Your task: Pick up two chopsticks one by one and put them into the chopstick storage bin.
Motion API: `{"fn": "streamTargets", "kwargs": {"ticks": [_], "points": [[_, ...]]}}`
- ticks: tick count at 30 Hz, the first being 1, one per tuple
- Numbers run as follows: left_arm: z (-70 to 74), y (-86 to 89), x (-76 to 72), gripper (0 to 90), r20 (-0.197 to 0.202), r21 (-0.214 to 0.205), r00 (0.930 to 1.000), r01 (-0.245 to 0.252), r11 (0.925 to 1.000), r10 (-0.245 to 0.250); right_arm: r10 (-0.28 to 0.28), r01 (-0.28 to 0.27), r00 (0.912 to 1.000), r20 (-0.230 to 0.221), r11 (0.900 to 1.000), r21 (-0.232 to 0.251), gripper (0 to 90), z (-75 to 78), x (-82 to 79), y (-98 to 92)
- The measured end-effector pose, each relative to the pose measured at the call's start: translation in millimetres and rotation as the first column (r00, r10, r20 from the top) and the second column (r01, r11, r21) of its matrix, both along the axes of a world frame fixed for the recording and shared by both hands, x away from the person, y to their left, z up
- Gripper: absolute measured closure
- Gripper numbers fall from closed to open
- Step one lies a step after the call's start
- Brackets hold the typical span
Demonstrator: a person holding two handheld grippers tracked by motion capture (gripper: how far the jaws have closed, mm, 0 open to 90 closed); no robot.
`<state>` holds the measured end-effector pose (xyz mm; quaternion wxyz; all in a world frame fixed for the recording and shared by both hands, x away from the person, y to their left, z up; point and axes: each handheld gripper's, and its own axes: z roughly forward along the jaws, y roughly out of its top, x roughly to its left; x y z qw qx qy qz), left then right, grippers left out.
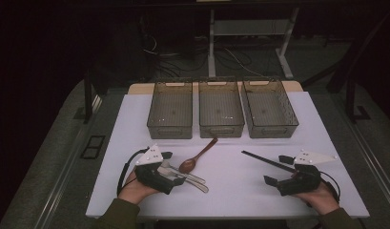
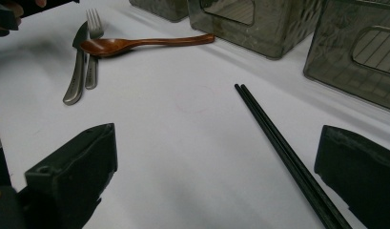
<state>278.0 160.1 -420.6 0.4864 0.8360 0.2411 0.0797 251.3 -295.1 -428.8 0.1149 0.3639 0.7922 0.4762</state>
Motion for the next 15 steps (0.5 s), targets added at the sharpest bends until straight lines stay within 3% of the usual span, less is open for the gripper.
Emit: {"fn": "streamTargets", "kwargs": {"ticks": [15], "points": [[-1.1, 2.1, -0.9, 0.0, -0.006, 0.007, 1.0, -0.003, 1.0, 0.003, 0.005, -0.005, 1.0, -0.008, 0.9999, -0.009, 1.0, 3.8, 1.3, -1.1]]}}
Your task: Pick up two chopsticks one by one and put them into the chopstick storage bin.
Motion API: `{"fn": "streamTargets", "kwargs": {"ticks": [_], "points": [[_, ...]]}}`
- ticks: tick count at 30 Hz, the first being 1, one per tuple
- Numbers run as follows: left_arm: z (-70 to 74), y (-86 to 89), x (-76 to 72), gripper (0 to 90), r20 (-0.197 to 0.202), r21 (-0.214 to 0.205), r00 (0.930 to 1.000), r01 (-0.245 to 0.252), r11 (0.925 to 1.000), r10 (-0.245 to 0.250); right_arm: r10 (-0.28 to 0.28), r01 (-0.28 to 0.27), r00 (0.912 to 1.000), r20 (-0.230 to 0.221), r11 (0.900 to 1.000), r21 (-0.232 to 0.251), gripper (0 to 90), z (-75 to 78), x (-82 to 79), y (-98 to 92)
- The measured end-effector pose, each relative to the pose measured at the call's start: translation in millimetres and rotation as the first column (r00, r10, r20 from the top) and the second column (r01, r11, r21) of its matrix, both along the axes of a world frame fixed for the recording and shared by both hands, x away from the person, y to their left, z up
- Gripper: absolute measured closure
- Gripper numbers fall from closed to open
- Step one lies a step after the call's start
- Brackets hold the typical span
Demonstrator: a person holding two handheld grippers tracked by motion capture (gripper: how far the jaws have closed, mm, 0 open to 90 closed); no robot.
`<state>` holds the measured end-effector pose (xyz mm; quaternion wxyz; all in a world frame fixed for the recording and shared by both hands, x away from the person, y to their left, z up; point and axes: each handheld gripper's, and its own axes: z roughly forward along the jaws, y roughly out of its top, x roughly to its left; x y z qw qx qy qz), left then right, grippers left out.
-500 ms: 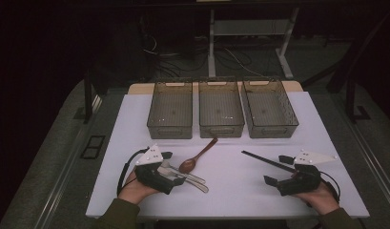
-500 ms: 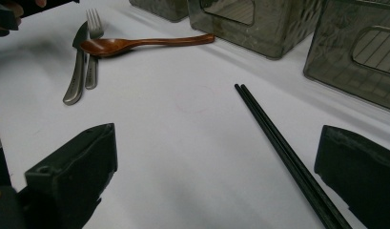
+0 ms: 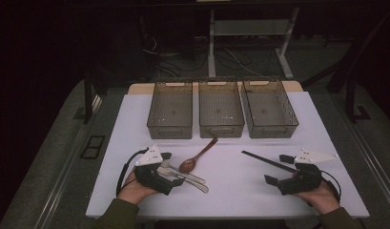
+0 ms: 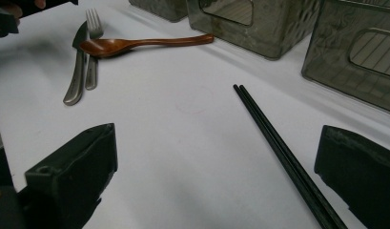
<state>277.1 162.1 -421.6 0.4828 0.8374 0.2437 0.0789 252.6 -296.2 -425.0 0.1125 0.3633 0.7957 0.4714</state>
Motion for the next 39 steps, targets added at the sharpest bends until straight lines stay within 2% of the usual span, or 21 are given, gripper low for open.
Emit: {"fn": "streamTargets", "kwargs": {"ticks": [6, 12, 16, 39], "points": [[-0.7, 0.9, 1.0, 0.0, -0.006, 0.003, 1.0, 0.0, 1.0, 0.0, 0.007, -0.007, 1.0, -0.006, 0.9999, -0.011, 1.0, 3.7, 1.4, -0.7], [1.3, 0.9, -1.0, 0.0, 0.006, 0.012, 1.0, -0.002, 0.9999, 0.002, 0.011, -0.011, 0.9999, -0.009, 0.9997, -0.02, 1.0, 6.0, 2.5, -1.2], [1.7, 1.8, -1.7, 0.0, 0.004, 0.001, 0.9999, -0.009, 1.0, 0.009, 0.012, -0.013, 0.9999, -0.004, 0.9995, -0.029, 1.0, 8.2, 3.4, -0.8], [-0.2, 1.9, -2.0, 0.0, 0.002, 0.019, 1.0, 0.002, 0.9998, -0.002, 0.018, -0.019, 0.9995, -0.025, 0.9993, -0.034, 1.1, 17.3, 11.9, -4.6]]}}
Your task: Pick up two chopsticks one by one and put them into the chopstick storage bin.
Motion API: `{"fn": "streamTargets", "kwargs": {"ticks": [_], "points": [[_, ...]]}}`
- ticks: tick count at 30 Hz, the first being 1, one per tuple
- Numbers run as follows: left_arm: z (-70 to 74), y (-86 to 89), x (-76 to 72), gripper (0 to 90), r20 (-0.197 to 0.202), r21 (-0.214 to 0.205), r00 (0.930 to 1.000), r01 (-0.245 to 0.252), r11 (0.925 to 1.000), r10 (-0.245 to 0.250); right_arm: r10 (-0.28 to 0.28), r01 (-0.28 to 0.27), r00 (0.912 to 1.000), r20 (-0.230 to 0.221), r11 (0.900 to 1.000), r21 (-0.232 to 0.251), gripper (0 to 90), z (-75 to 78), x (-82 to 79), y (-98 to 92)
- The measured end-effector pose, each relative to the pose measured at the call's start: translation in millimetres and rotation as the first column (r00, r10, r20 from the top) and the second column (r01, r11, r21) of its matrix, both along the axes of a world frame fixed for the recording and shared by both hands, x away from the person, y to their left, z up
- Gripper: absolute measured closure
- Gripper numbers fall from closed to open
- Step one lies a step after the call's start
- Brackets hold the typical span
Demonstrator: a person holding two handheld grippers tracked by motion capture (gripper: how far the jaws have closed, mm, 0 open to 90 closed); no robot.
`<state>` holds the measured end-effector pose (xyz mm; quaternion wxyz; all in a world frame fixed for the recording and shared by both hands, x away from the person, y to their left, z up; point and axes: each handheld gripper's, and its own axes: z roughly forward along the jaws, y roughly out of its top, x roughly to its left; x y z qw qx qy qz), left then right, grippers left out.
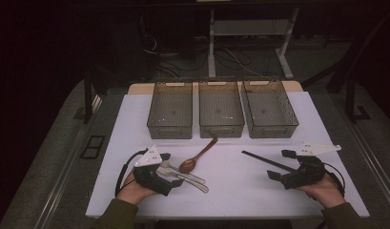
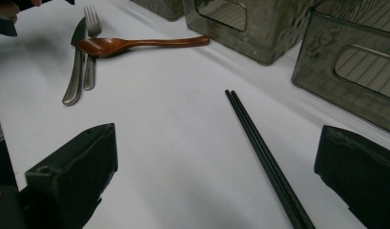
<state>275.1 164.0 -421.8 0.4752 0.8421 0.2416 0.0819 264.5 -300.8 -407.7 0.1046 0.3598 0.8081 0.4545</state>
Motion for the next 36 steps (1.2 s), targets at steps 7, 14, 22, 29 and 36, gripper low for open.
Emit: {"fn": "streamTargets", "kwargs": {"ticks": [7, 14, 22, 29, 36], "points": [[0.1, 0.6, -0.1, 0.0, 0.0, -0.003, 1.0, -0.001, 1.0, 0.001, 0.01, -0.01, 0.9999, -0.003, 0.9998, -0.016, 1.1, 1.9, 3.0, -0.7], [0.0, 0.4, -0.1, 0.0, -0.001, -0.007, 1.0, -0.001, 1.0, 0.001, 0.018, -0.018, 0.9998, -0.008, 0.9995, -0.024, 1.1, 3.6, 6.7, -2.3], [0.3, 1.7, -0.6, 0.0, 0.002, -0.001, 1.0, 0.0, 1.0, 0.0, 0.014, -0.014, 0.9999, 0.0, 0.9995, -0.027, 1.1, 5.4, 11.0, -4.8], [0.2, 2.2, -0.1, 0.0, 0.0, -0.007, 1.0, -0.005, 1.0, 0.005, 0.008, -0.008, 1.0, 0.005, 0.9997, -0.021, 1.1, 7.8, 17.4, -8.7], [1.1, 1.7, -1.2, 0.0, 0.003, -0.009, 1.0, -0.007, 0.9999, 0.007, 0.008, -0.007, 1.0, 0.003, 0.9998, -0.017, 1.1, 9.3, 23.5, -12.0]]}}
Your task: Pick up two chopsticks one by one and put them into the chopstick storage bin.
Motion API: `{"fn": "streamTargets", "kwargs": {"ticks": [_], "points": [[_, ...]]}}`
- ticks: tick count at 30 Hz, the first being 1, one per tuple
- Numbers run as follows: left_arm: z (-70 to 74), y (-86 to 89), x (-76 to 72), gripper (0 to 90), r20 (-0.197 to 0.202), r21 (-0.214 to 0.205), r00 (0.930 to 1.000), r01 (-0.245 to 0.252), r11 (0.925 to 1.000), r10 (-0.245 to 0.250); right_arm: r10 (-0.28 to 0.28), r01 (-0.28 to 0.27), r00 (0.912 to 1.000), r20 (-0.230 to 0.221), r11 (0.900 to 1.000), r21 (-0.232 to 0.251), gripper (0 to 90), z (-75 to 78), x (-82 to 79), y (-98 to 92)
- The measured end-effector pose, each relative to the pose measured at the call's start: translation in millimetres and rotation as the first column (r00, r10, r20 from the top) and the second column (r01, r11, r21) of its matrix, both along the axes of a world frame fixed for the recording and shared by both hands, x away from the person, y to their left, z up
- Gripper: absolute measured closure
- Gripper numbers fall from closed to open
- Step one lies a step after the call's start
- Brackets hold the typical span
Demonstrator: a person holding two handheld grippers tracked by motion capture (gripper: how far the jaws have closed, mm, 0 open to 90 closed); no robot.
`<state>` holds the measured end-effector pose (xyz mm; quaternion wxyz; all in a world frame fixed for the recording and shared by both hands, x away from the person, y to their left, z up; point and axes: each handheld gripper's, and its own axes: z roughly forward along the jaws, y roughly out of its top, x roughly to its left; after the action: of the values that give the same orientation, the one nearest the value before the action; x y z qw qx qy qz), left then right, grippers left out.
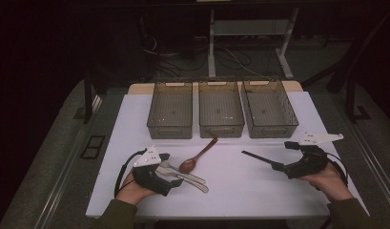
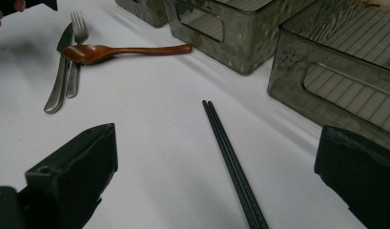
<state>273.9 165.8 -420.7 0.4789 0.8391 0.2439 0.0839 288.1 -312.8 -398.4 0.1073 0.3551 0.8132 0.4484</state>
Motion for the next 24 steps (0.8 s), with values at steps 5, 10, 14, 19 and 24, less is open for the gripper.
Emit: {"fn": "streamTargets", "kwargs": {"ticks": [5, 10, 14, 19, 24], "points": [[-0.9, 0.2, 0.4, 0.0, -0.003, 0.0, 1.0, 0.0, 1.0, 0.0, 0.0, 0.0, 1.0, 0.004, 1.0, 0.005, 1.1, 1.9, 4.5, -2.1], [-1.3, 0.1, 0.6, 0.0, -0.009, 0.0, 1.0, -0.004, 1.0, 0.004, 0.003, -0.003, 1.0, 0.0, 1.0, 0.004, 1.1, 2.9, 11.7, -4.4], [-1.5, 0.6, 0.7, 0.0, -0.009, -0.001, 0.9999, -0.007, 1.0, 0.007, 0.003, -0.003, 1.0, -0.008, 1.0, 0.0, 1.1, 2.9, 16.4, -6.1], [-1.8, 1.1, 0.9, 0.0, -0.009, 0.005, 0.9999, -0.006, 1.0, 0.006, 0.002, -0.002, 0.9999, -0.01, 1.0, -0.009, 1.1, 2.0, 15.7, -8.2], [-1.4, 1.2, 0.2, 0.0, -0.006, 0.011, 1.0, -0.006, 0.9999, 0.006, -0.013, 0.013, 0.9999, -0.009, 0.9998, -0.016, 1.1, 2.1, 14.4, -14.5]]}}
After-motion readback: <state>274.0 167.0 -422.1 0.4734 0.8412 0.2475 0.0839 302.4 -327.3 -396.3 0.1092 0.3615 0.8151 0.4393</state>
